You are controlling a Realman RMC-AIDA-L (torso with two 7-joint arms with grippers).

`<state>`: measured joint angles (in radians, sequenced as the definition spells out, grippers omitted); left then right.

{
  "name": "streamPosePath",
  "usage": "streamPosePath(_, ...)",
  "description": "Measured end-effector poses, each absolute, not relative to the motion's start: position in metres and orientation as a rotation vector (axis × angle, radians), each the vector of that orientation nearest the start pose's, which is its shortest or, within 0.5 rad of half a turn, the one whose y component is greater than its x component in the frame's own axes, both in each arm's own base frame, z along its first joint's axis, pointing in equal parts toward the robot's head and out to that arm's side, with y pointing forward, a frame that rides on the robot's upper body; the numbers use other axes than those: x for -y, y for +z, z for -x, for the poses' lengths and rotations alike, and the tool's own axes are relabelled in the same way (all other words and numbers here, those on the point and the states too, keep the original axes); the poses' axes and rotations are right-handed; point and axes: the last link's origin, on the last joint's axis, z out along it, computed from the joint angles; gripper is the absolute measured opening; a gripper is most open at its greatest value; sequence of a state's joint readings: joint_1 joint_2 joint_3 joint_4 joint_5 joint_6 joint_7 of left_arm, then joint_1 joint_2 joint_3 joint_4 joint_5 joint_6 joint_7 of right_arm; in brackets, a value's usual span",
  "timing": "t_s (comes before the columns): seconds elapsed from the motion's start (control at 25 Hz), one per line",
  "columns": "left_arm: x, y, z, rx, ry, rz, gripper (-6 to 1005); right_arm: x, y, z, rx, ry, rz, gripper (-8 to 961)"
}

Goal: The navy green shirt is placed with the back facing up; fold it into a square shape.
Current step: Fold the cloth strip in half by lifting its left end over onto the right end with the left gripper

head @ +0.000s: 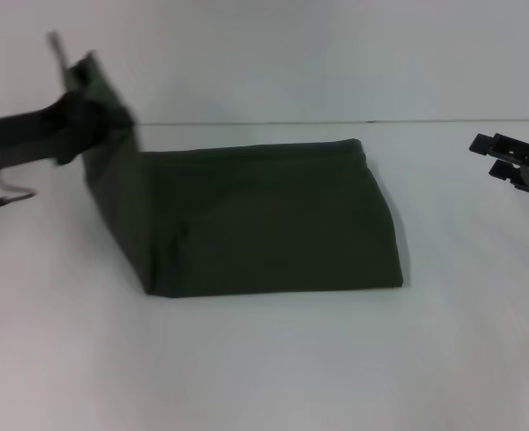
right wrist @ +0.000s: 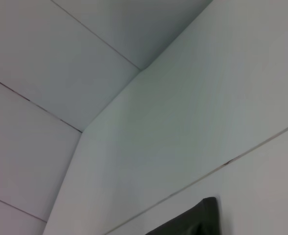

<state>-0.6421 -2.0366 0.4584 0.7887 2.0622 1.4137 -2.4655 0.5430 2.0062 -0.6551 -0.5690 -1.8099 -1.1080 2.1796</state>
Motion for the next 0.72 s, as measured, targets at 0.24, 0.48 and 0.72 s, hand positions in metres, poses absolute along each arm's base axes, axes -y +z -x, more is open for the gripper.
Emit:
streamPosePath(0.24,-0.41,0.027,0.185,1.68,-0.946,2.254,46,-0.388,0.044,-0.309,-1.673,0.944,1.834,761)
streamPosePath(0.48,-0.417,-0.04,0.143,1.577,-0.752,2.422,68,-0.387,0.04,-0.31,-1.681,0.935,1.838,760)
streamPosePath(0.72,-0.413,-0.081,0.131,1.425,-0.555,2.532,91,-0.386,0.037,-0.311,-1.686,0.926,1.842,760)
